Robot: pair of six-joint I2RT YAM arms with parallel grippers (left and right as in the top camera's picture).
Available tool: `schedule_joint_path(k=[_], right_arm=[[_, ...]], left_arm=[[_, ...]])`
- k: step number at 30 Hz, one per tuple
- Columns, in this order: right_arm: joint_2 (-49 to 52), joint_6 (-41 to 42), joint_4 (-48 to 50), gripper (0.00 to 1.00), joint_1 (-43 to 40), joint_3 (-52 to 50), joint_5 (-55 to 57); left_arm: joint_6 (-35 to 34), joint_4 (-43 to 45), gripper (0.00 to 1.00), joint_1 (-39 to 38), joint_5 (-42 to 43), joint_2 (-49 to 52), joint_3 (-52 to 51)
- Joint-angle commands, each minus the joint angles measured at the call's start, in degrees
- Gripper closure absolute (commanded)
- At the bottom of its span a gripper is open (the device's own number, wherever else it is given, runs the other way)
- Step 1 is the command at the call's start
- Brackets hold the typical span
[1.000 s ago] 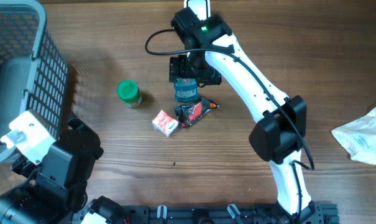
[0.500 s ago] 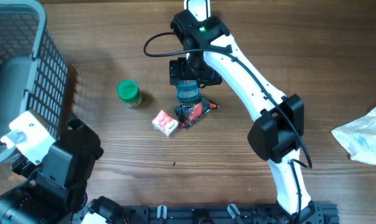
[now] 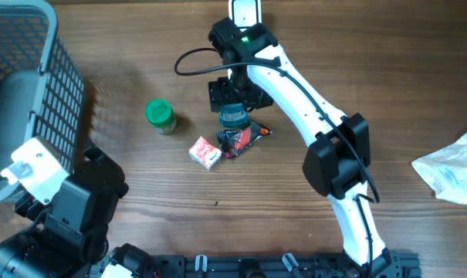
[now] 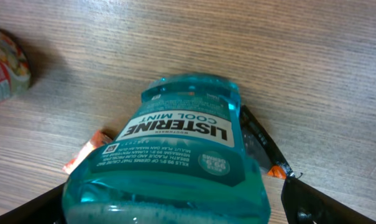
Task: Scan the item barcode
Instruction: 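Lift the Listerine bottle slightly with the right gripper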
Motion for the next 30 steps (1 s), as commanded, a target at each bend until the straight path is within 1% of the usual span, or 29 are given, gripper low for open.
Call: schedule_joint_path(k=[1, 10, 15, 23, 28, 30], right_arm=[[1.62, -2.23, -0.02, 0.02, 0.79, -0.28, -0.02], [1.62, -3.82, -0.26, 0.05, 0.83, -0.09, 1.46], [1.6, -3.98, -0.61, 0.05, 0.83, 1.84, 1.46], [1.6, -5.55, -1.77, 0.07, 0.83, 2.43, 2.56], [1.6, -6.99, -1.88, 0.16, 1.11, 2.43, 2.75], [1.6, -6.95, -1.64, 0.22, 1.38, 2.43, 2.75]], left_arm=[[-0.96, -0.15, 0.0, 0.55, -0.72, 0.11, 0.42], [-0.96, -0.15, 0.0, 0.52, -0.72, 0.11, 0.42], [-0.96, -0.15, 0.0, 0.52, -0.72, 0.11, 0.42], [-1.01, -0.13, 0.0, 0.52, -0.74, 0.11, 0.42], [-1.81, -0.15, 0.0, 0.52, -0.74, 0.13, 0.42], [-1.81, -0.15, 0.0, 0.52, -0.72, 0.13, 0.42]])
